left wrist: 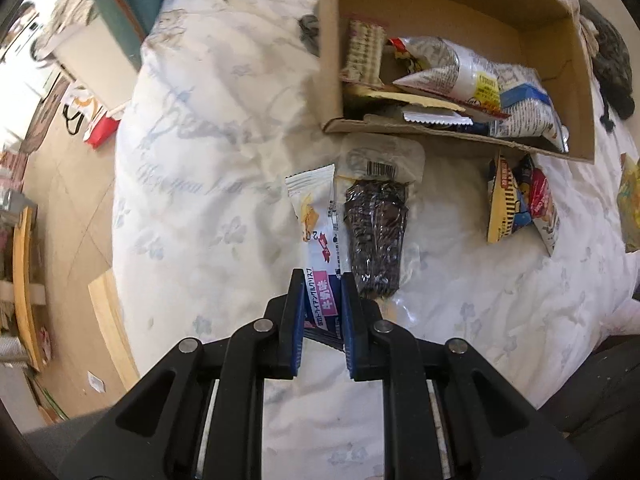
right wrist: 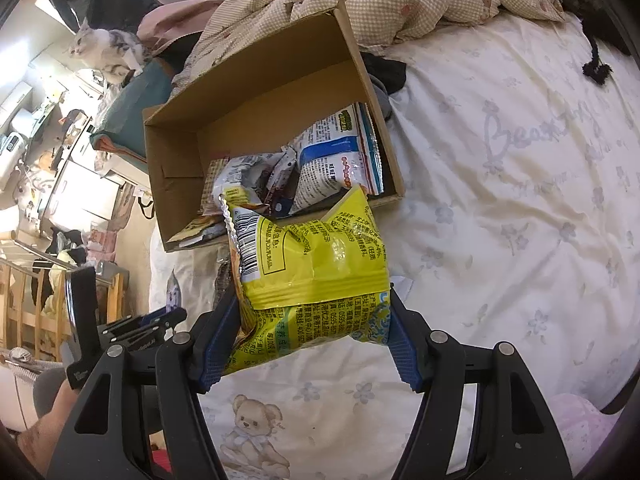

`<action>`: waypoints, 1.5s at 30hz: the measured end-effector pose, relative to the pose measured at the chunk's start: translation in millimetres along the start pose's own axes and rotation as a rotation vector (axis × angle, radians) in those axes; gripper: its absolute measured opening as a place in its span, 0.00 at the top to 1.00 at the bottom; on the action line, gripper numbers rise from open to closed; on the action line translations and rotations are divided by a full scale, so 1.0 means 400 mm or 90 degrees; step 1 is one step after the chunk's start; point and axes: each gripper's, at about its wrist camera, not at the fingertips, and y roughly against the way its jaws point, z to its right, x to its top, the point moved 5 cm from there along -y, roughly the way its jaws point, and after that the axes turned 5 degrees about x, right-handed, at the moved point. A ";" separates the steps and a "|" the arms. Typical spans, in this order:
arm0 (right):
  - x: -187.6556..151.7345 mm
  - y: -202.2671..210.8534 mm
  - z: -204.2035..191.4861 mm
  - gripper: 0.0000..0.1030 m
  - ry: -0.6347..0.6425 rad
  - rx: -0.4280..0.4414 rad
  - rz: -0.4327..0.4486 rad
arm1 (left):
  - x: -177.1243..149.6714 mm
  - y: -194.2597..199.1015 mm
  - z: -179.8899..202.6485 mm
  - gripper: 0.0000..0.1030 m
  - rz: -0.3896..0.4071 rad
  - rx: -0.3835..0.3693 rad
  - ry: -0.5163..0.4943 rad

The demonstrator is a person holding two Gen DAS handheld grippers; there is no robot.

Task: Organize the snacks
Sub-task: 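Carry the yellow bag and white bar over the box and lower them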

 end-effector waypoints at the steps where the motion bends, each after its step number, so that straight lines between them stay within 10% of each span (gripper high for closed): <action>1: -0.001 0.002 -0.001 0.33 0.000 0.001 0.001 | -0.004 0.014 -0.001 0.87 0.009 -0.001 0.004; 15: 0.007 0.041 -0.015 0.33 0.007 0.015 0.043 | 0.029 0.281 0.014 0.87 0.200 -0.015 0.029; 45: 0.197 -0.002 -0.074 0.33 0.018 0.083 0.125 | 0.288 0.286 0.044 0.87 0.260 -0.047 0.027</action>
